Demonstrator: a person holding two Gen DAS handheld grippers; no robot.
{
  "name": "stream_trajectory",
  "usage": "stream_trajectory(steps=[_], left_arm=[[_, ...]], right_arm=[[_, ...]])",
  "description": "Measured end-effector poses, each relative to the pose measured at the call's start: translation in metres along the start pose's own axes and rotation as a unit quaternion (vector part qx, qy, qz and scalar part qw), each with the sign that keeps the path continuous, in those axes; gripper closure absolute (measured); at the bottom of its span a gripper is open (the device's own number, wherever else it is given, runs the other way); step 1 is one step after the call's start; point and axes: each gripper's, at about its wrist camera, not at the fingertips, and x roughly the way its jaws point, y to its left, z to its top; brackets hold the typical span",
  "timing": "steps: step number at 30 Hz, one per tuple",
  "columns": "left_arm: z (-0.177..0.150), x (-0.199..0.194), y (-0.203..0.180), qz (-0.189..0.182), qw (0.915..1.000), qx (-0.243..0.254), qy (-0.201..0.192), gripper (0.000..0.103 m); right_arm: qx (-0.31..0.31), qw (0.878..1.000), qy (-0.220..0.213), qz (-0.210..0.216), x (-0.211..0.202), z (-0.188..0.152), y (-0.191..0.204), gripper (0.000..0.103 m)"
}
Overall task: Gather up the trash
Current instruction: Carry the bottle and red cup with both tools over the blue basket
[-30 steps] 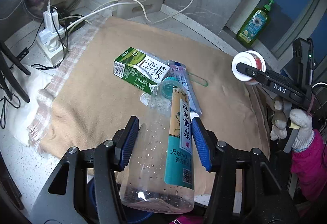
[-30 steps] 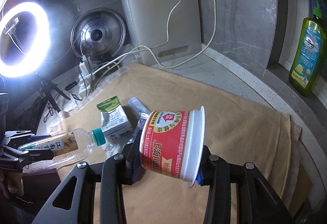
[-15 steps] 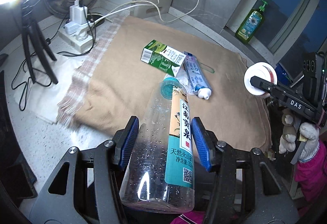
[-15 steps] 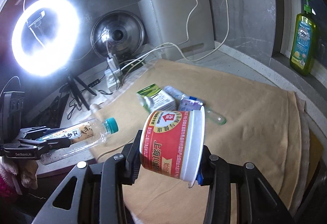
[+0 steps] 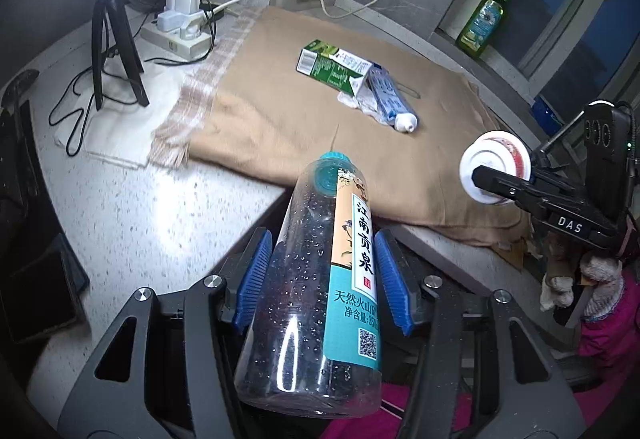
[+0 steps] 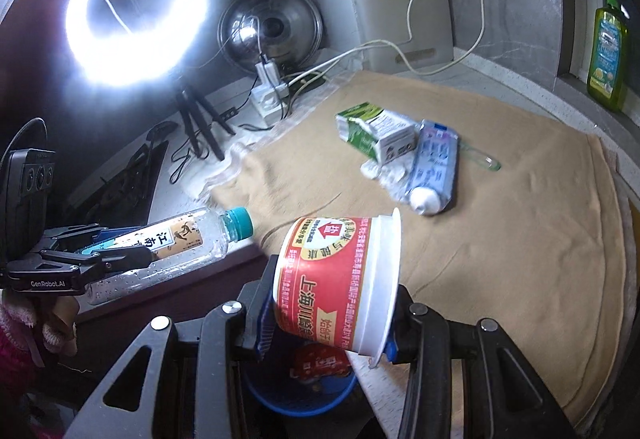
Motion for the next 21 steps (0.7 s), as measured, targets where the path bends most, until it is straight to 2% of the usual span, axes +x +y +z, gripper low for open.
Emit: stream_trajectory(steps=[11,21], left_arm=[[-0.041,0.015,-0.002,0.003,0.9992,0.013,0.039,0.049],[-0.084,0.065,0.009,0.026,0.9940,0.014,0.106,0.049]], right_arm=[[0.006,0.999,0.045,0.017,0.023,-0.044,0.032,0.061],[-0.006,0.995,0.100,0.016,0.059,-0.082,0.051,0.061]])
